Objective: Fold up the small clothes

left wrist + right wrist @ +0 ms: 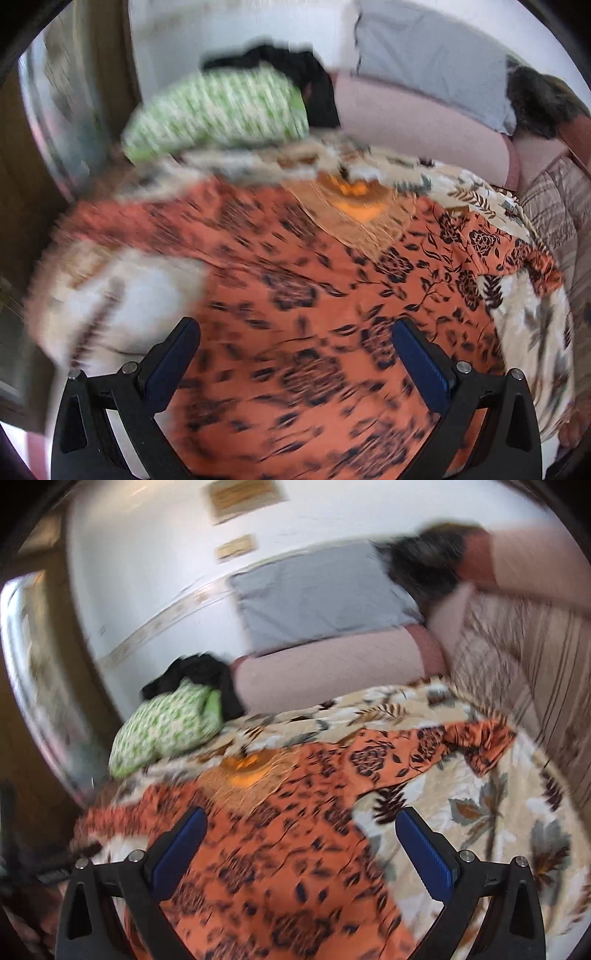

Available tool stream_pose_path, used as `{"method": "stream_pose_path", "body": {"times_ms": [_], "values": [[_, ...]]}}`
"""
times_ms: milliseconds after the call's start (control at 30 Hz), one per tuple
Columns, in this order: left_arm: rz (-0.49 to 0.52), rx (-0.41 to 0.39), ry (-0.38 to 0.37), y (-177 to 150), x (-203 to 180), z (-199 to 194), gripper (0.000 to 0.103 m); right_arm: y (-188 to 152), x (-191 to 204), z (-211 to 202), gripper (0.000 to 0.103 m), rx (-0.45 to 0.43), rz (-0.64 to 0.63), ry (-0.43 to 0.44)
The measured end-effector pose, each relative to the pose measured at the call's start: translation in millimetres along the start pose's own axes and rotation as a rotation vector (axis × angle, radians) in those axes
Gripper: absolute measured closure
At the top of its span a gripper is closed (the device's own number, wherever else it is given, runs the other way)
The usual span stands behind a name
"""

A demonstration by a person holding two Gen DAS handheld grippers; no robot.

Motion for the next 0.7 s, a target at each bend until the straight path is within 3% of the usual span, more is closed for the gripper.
{"method": "stream_pose_path", "body": {"times_ms": [100, 233, 333, 400, 533, 700], "values": [[-0.055, -0.027, 0.038, 10.9, -10.1, 55.7, 0.0, 9.6, -78.2, 45.1, 0.0, 0.037, 0.192, 0.032], [-0.079, -0.095, 0.051, 20.4, -17.3, 96.1, 0.0, 14.9, -200.3, 106.0, 0.0, 0.046, 0.541, 0.089], [-0.093, -0.091, 0.042, 19.6, -13.5, 114.6, 0.0, 13.7, -265.6, 139.6, 0.0, 0.014, 0.773, 0.16], [-0.092, -0.066, 0.052, 21.7, -13.3, 125.2, 0.0, 12.2, -293.5, 158.2, 0.0, 0.002, 0.882, 0.166], [-0.053, -0.113, 0.094, 29.5, -12.6, 130.0, 0.0, 3.1, -340.0, 195.5, 0.0, -0.045, 1.048, 0.129], [-0.021, -0.118, 0.101, 32.9, -18.4, 136.2, 0.0, -3.4, -336.9, 210.8, 0.004, -0.075, 1.173, 0.202]]}}
Point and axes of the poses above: each gripper's, at about its wrist camera, not at the fingertips, and z roughly the way its jaws point, x to its left, y to its top, the point moved 7 cm from there along z, roughly the way its jaws point, and after that the axes turned 8 degrees about -z, right-handed, at the moved point
